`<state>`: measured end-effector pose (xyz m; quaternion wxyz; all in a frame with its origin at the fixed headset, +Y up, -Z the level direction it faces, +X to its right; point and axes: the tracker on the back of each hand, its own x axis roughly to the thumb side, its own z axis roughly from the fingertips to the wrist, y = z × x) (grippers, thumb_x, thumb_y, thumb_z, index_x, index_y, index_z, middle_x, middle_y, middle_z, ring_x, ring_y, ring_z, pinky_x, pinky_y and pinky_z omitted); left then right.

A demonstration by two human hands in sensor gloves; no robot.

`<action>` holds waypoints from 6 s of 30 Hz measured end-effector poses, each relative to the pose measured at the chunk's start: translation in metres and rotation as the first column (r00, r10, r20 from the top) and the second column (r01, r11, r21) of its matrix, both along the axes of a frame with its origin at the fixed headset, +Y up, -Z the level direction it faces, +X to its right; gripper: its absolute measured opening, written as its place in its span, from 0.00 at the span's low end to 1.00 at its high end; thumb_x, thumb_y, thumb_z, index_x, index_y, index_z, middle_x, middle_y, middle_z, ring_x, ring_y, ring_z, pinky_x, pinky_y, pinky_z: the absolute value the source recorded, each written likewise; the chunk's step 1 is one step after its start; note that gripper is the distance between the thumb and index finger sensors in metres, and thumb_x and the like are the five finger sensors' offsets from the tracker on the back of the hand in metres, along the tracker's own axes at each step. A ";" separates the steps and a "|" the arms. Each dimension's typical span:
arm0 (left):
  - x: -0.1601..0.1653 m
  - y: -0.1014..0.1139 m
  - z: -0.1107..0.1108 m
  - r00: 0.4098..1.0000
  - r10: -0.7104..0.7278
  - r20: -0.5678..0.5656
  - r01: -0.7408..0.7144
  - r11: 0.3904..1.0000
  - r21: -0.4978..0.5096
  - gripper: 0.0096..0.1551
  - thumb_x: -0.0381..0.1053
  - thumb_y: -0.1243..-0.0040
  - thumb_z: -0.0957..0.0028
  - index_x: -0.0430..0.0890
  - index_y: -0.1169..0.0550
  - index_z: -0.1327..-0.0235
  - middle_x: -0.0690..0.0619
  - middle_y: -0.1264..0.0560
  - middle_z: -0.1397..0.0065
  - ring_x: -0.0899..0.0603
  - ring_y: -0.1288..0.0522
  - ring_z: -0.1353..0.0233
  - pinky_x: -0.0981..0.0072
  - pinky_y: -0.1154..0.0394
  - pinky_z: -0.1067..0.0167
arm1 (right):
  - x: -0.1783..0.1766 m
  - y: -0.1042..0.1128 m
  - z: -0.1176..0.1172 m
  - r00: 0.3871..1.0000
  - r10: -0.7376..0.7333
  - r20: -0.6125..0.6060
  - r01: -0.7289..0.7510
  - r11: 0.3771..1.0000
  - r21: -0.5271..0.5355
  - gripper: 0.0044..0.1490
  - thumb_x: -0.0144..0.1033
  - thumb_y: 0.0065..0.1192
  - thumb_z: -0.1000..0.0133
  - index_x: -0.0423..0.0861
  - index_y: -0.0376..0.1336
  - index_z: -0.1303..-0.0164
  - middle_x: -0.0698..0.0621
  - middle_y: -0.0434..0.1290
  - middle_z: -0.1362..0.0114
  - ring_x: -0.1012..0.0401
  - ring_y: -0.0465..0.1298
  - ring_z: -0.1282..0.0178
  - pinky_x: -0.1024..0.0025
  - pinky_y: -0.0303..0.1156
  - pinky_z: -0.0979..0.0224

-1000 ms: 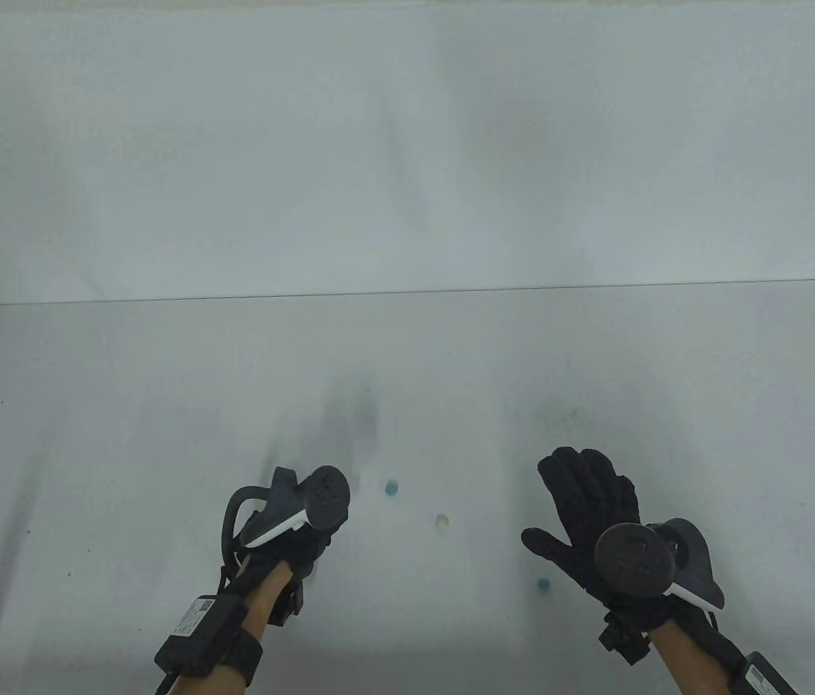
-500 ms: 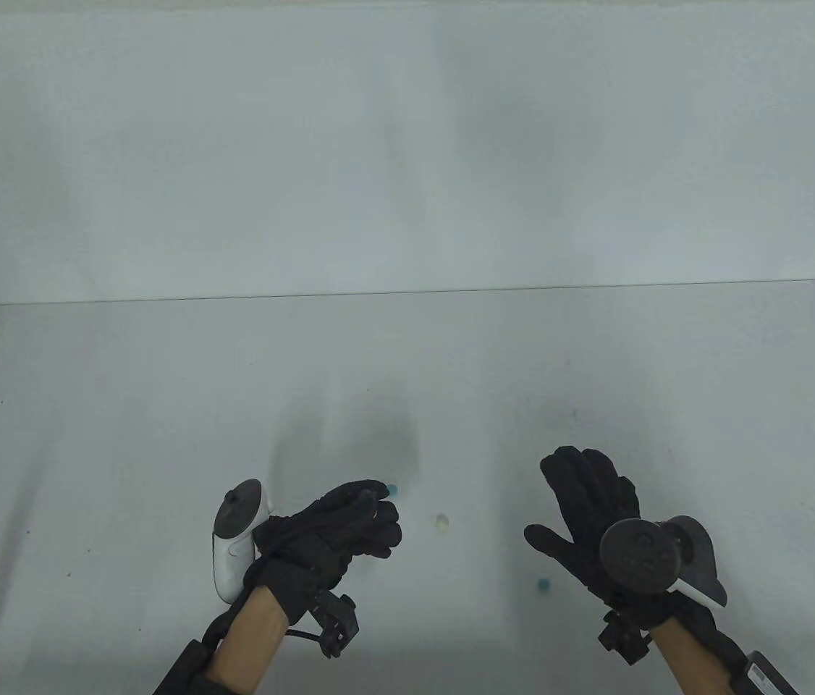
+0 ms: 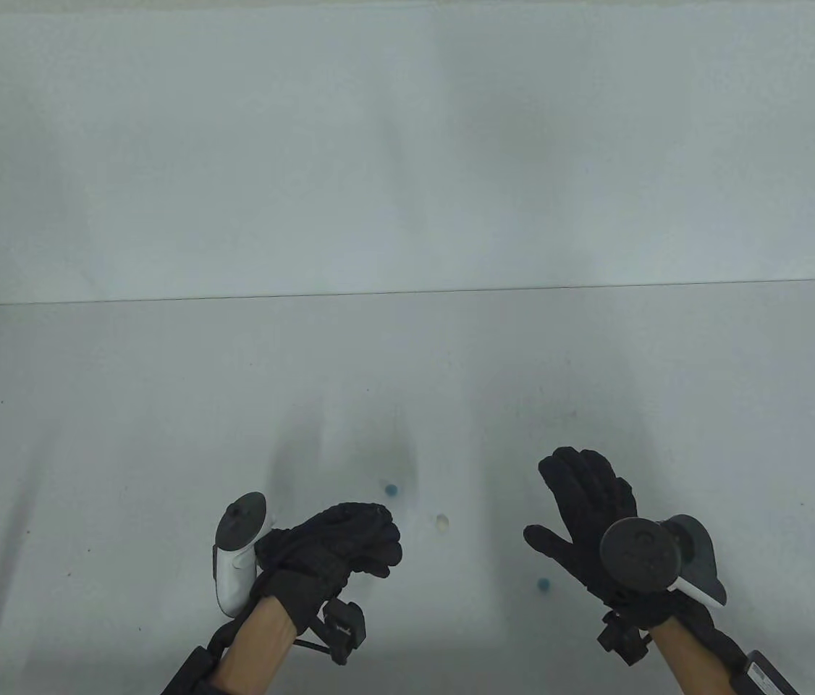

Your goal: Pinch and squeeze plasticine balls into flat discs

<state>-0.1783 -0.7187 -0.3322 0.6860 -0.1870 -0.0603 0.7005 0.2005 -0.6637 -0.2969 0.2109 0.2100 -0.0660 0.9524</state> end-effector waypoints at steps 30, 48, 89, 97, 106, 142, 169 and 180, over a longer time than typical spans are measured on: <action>-0.008 -0.002 -0.001 0.996 -0.020 -0.089 0.015 0.999 -0.048 0.30 0.51 0.35 0.48 0.38 0.24 0.36 0.51 0.14 0.52 0.52 0.08 0.57 0.69 0.09 0.56 | 0.000 0.000 0.000 1.000 -0.006 0.002 0.006 1.000 0.001 0.53 0.67 0.40 0.38 0.44 0.42 0.12 0.41 0.44 0.09 0.34 0.46 0.12 0.27 0.50 0.23; -0.008 -0.003 0.001 0.998 0.009 -0.063 -0.014 0.996 -0.083 0.25 0.51 0.38 0.46 0.37 0.21 0.43 0.45 0.16 0.46 0.46 0.09 0.52 0.62 0.11 0.53 | 0.000 0.001 0.000 1.000 -0.021 0.001 0.021 1.000 0.005 0.52 0.67 0.39 0.38 0.44 0.42 0.12 0.40 0.45 0.09 0.34 0.46 0.12 0.27 0.50 0.23; -0.005 -0.007 -0.003 0.991 0.135 0.028 -0.133 0.990 -0.052 0.42 0.59 0.48 0.41 0.30 0.37 0.26 0.31 0.31 0.28 0.31 0.23 0.32 0.46 0.25 0.34 | 0.000 0.001 0.001 1.000 -0.024 -0.004 0.024 1.000 0.005 0.52 0.67 0.39 0.38 0.44 0.42 0.12 0.41 0.45 0.09 0.34 0.47 0.12 0.27 0.50 0.23; -0.004 -0.002 -0.002 0.998 0.054 0.016 -0.054 0.999 -0.004 0.25 0.50 0.38 0.45 0.41 0.24 0.38 0.36 0.24 0.33 0.36 0.16 0.38 0.51 0.19 0.40 | 0.000 0.000 0.001 1.000 -0.019 -0.005 0.019 1.000 -0.001 0.52 0.67 0.39 0.38 0.44 0.42 0.12 0.41 0.45 0.09 0.34 0.47 0.12 0.27 0.51 0.23; -0.004 -0.002 -0.002 1.000 0.014 0.004 -0.014 1.000 -0.005 0.28 0.49 0.36 0.47 0.38 0.22 0.36 0.50 0.16 0.46 0.49 0.10 0.50 0.59 0.15 0.44 | 0.000 0.001 0.001 1.000 -0.023 -0.003 0.023 1.000 0.005 0.52 0.67 0.39 0.38 0.44 0.42 0.13 0.41 0.45 0.09 0.34 0.47 0.12 0.27 0.51 0.23; -0.007 -0.014 -0.001 0.994 0.108 -0.027 -0.110 0.987 -0.113 0.45 0.66 0.50 0.43 0.32 0.30 0.29 0.38 0.24 0.34 0.40 0.16 0.41 0.50 0.21 0.39 | 0.000 0.003 0.002 0.999 -0.036 -0.007 0.036 0.999 0.012 0.52 0.67 0.39 0.38 0.44 0.42 0.13 0.41 0.45 0.09 0.34 0.47 0.12 0.27 0.51 0.23; -0.010 -0.013 -0.005 1.000 0.010 -0.020 -0.012 0.997 -0.081 0.25 0.52 0.47 0.40 0.36 0.21 0.42 0.48 0.14 0.47 0.44 0.10 0.49 0.56 0.16 0.45 | -0.001 0.002 0.002 0.999 -0.031 -0.010 0.031 1.000 0.005 0.52 0.67 0.39 0.38 0.44 0.42 0.13 0.41 0.45 0.09 0.34 0.47 0.12 0.27 0.51 0.23; -0.008 -0.012 -0.005 0.995 0.083 0.062 -0.079 0.994 -0.074 0.45 0.63 0.55 0.41 0.29 0.34 0.25 0.36 0.26 0.30 0.33 0.21 0.34 0.45 0.26 0.34 | -0.001 0.003 0.002 0.999 -0.032 -0.010 0.032 0.999 0.009 0.52 0.67 0.39 0.38 0.44 0.42 0.13 0.41 0.45 0.09 0.34 0.47 0.12 0.28 0.51 0.23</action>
